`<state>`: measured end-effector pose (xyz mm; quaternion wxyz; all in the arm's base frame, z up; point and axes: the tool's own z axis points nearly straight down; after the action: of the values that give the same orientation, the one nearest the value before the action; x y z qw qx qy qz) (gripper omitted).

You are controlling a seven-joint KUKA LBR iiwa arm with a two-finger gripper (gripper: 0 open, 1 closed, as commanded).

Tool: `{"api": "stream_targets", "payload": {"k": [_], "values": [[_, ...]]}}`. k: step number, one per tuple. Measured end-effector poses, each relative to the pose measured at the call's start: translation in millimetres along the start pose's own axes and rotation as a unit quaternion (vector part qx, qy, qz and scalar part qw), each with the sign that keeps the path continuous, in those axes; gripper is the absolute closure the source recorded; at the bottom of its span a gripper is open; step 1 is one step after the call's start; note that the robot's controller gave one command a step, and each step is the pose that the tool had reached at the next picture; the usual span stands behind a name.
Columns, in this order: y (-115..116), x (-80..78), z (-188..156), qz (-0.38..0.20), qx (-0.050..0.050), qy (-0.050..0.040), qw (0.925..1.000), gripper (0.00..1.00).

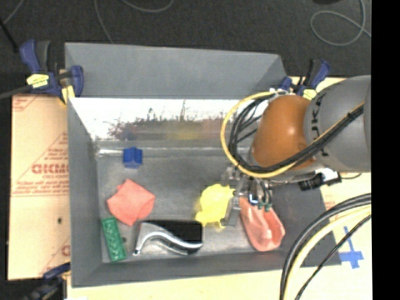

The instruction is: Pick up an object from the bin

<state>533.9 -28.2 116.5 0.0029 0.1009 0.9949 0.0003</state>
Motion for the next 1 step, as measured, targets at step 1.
{"api": "stream_targets", "payload": {"k": [1], "values": [[1.9,-9.0,0.1,0.001,0.0,-0.0024,1.0,0.0]]}}
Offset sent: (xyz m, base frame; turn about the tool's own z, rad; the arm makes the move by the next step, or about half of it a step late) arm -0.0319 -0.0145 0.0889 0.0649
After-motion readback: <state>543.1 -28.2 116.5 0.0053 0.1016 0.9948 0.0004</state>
